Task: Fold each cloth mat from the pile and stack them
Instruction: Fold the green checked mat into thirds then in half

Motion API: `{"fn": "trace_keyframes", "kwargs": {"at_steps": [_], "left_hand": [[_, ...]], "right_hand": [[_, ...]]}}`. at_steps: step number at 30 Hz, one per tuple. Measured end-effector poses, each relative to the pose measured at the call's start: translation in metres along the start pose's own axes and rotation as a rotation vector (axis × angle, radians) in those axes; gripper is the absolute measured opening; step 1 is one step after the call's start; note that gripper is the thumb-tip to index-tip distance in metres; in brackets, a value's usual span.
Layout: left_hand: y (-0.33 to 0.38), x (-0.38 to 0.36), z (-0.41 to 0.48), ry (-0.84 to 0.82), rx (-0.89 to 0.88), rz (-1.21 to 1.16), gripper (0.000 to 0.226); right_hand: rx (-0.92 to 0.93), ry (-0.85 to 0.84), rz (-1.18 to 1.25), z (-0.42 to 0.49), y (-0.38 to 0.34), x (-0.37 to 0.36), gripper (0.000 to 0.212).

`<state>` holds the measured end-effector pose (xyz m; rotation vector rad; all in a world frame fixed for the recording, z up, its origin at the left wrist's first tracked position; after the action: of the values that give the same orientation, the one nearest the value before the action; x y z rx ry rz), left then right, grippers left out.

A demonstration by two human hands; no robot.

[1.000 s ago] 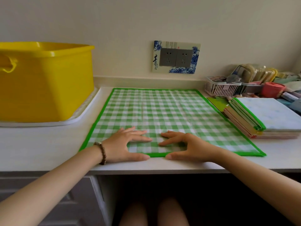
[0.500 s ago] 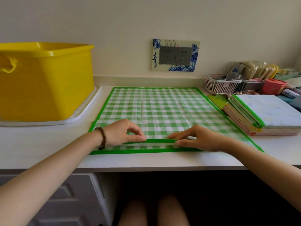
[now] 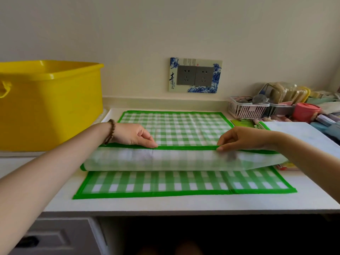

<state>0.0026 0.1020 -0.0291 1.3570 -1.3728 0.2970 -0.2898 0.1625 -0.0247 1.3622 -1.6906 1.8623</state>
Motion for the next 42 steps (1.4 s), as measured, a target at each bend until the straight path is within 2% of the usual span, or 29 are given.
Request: {"fn": "trace_keyframes", "kwargs": {"at_steps": [2,5,7,9,13,16,19,21,26,30,34,42], "left_hand": [[0.002,0.012,0.008,0.044,0.014,0.03,0.036],[0.006,0.024,0.024,0.136,-0.016,0.045,0.017],[0.008,0.029,0.034,0.202,-0.056,0.037,0.012],[0.01,0.032,0.043,0.295,-0.089,0.057,0.012],[0.01,0.032,0.062,0.473,-0.048,0.281,0.015],[0.009,0.021,0.07,0.53,-0.05,0.275,0.024],[0.014,0.001,0.07,0.527,-0.163,0.097,0.037],[0.017,-0.015,0.068,0.5,-0.203,0.076,0.041],[0.009,-0.043,0.078,0.315,-0.095,0.203,0.057],[0.0,-0.051,0.087,0.294,-0.031,0.269,0.062],[-0.008,-0.059,0.093,0.279,0.033,0.318,0.065],[-0.013,-0.064,0.099,0.29,0.051,0.341,0.063]], "right_hand": [[-0.012,0.028,-0.064,0.013,0.004,0.012,0.014],[-0.05,0.027,-0.209,0.029,0.011,0.029,0.006],[-0.079,0.027,-0.268,0.039,0.018,0.039,0.006],[-0.096,0.017,-0.292,0.05,0.024,0.046,0.007],[-0.131,-0.001,-0.347,0.073,0.034,0.051,0.011],[-0.12,0.043,-0.342,0.089,0.042,0.054,0.017],[-0.099,0.149,-0.276,0.102,0.056,0.054,0.016],[-0.102,0.218,-0.223,0.11,0.07,0.052,0.019],[-0.123,0.356,-0.187,0.127,0.099,0.042,0.014],[-0.119,0.454,-0.202,0.137,0.103,0.034,0.015],[-0.118,0.624,-0.222,0.142,0.089,0.029,0.021],[-0.065,0.533,-0.23,0.156,0.037,-0.034,0.032]]}}
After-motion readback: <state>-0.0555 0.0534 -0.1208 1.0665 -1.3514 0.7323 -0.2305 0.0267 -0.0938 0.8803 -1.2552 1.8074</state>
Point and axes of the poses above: each hand's wrist, its own z-axis towards the middle knuckle, its own x-axis out of the back of the hand, y = z × x, the point moved 4 cm from there along z, towards the middle knuckle, and after that the axes turned 6 degrees about x, right-handed, at the moved point
